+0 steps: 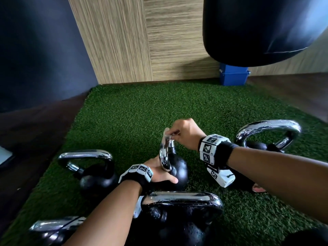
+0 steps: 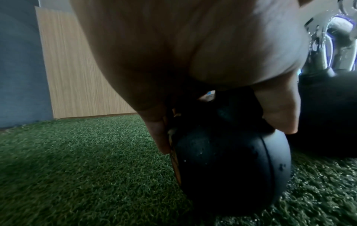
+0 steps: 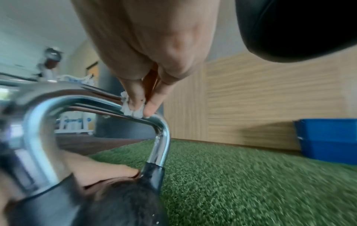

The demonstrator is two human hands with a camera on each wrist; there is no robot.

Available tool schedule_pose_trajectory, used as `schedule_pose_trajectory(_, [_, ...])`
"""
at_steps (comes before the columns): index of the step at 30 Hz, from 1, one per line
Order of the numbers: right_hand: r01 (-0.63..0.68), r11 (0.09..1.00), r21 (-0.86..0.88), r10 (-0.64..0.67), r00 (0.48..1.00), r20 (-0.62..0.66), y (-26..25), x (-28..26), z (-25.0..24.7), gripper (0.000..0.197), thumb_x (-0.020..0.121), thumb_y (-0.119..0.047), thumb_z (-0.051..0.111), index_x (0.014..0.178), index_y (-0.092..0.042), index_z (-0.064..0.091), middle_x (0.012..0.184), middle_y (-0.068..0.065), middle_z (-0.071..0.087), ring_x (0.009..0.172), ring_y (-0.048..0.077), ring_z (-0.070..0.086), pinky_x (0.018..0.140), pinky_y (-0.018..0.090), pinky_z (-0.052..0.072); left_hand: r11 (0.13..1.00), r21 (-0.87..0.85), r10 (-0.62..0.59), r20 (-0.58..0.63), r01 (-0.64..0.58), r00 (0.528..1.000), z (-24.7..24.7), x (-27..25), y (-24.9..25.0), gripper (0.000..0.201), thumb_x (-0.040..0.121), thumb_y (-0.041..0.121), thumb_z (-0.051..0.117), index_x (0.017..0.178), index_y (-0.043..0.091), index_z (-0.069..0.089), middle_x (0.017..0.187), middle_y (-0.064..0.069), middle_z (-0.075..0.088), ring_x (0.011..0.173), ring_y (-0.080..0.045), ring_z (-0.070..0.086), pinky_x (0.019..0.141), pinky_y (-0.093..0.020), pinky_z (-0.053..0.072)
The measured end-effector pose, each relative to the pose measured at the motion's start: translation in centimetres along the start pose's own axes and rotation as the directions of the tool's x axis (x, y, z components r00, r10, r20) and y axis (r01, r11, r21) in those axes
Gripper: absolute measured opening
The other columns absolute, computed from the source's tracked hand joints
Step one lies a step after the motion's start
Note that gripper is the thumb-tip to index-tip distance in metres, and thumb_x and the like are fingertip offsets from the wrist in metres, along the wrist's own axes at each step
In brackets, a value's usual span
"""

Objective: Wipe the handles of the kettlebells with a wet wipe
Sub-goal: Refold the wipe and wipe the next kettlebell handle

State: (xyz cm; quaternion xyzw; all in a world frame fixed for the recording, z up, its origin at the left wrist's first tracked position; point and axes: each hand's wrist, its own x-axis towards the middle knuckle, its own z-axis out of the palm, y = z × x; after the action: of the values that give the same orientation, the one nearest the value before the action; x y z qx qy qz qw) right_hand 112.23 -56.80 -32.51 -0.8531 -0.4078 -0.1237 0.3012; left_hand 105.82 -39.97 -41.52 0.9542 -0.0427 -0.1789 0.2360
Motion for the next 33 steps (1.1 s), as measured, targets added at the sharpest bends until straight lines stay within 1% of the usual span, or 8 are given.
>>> schedule_pose_trajectory(2, [0.088, 0.996, 0.004, -0.088, 0.996, 0.002, -0.7, -0.6, 0.5, 0.017, 0.081, -0.007, 0.079, 0.098, -0.011, 0.080, 0.089, -0.008, 0.069, 0.066, -0.019, 0.048, 0.064, -0.003, 0.040, 0.999, -0.039, 0.012, 0.015, -0.011, 1.000, -0.3, 0.0, -0.4, 0.055, 0.075, 0.049, 0.083, 0.122, 0.028, 0.065, 0.116, 0.014, 0.065, 0.109, -0.010, 0.058, 0.079, -0.011, 0.037])
schedule_pose_trajectory(7, [0.172, 0.980, 0.099, -0.174, 0.985, 0.013, -1.9, -0.8, 0.5, 0.015, 0.081, -0.009, 0.080, 0.096, -0.007, 0.080, 0.089, -0.010, 0.066, 0.082, -0.032, 0.049, 0.065, -0.006, 0.039, 0.992, -0.115, 0.050, 0.003, -0.049, 0.999, -0.6, -0.5, -0.3, 0.073, 0.079, 0.036, 0.085, 0.141, 0.016, 0.053, 0.141, 0.002, 0.057, 0.126, -0.012, 0.050, 0.101, -0.019, 0.031])
schedule_pose_trajectory(12, [0.109, 0.982, 0.151, -0.126, 0.986, 0.106, -2.5, -0.7, 0.5, 0.019, 0.075, -0.015, 0.087, 0.093, -0.012, 0.081, 0.083, -0.022, 0.062, 0.075, -0.026, 0.054, 0.066, -0.002, 0.042, 0.992, -0.122, 0.040, -0.013, -0.041, 0.999, -0.6, -0.3, -0.6, 0.086, 0.079, 0.033, 0.086, 0.151, 0.020, 0.041, 0.130, 0.013, 0.043, 0.127, -0.003, 0.037, 0.106, -0.016, 0.023])
schedule_pose_trajectory(16, [-0.097, 0.955, 0.281, 0.060, 0.989, 0.137, -2.6, -1.3, 1.3, 0.021, 0.067, -0.018, 0.092, 0.085, -0.019, 0.081, 0.075, -0.021, 0.069, 0.068, -0.013, 0.063, 0.064, 0.004, 0.047, 0.978, -0.207, 0.012, -0.029, -0.018, 0.999, -0.3, -0.1, -1.2, 0.055, 0.075, 0.033, 0.088, 0.123, 0.029, 0.062, 0.125, 0.007, 0.064, 0.125, -0.016, 0.056, 0.102, -0.023, 0.038])
schedule_pose_trajectory(20, [-0.273, 0.864, 0.423, 0.187, 0.954, 0.234, -2.2, -1.7, 1.9, 0.025, 0.062, -0.011, 0.094, 0.075, -0.020, 0.075, 0.069, -0.012, 0.074, 0.066, -0.001, 0.070, 0.065, 0.014, 0.057, 0.959, -0.260, 0.116, -0.016, -0.116, 0.993, -0.3, -0.4, -1.2, 0.085, 0.081, 0.024, 0.084, 0.154, 0.028, 0.041, 0.146, 0.025, 0.038, 0.137, 0.005, 0.032, 0.113, -0.018, 0.017])
schedule_pose_trajectory(24, [-0.322, 0.881, 0.346, 0.208, 0.921, 0.328, -2.1, -3.1, 2.9, 0.024, 0.064, -0.011, 0.093, 0.075, -0.017, 0.073, 0.078, 0.000, 0.077, 0.068, 0.006, 0.071, 0.068, 0.022, 0.061, 0.956, -0.246, 0.175, 0.030, -0.162, 0.984, -0.4, -0.2, -1.4, 0.021, 0.086, 0.015, 0.080, 0.089, 0.028, 0.063, 0.093, 0.021, 0.064, 0.082, 0.024, 0.055, 0.081, -0.011, 0.043])
schedule_pose_trajectory(27, [-0.339, 0.873, 0.350, 0.226, 0.918, 0.327, -1.8, -3.2, 3.4, 0.022, 0.065, -0.008, 0.092, 0.078, -0.012, 0.074, 0.077, -0.001, 0.076, 0.065, 0.002, 0.069, 0.064, 0.016, 0.057, 0.953, -0.244, 0.192, 0.021, -0.181, 0.981, -0.4, -0.2, -1.4, 0.017, 0.086, 0.017, 0.080, 0.086, 0.019, 0.063, 0.084, 0.011, 0.060, 0.071, 0.016, 0.054, 0.067, -0.005, 0.042])
schedule_pose_trajectory(33, [-0.306, 0.913, 0.269, 0.185, 0.899, 0.397, -1.2, -3.2, 4.5, 0.024, 0.077, -0.014, 0.085, 0.101, -0.013, 0.080, 0.084, -0.009, 0.074, 0.058, -0.015, 0.059, 0.060, 0.005, 0.045, 0.964, -0.229, 0.141, -0.006, -0.139, 0.990, -0.3, -0.8, -2.5, 0.055, 0.079, 0.035, 0.086, 0.128, 0.042, 0.063, 0.139, 0.009, 0.055, 0.126, -0.004, 0.052, 0.112, -0.029, 0.040])
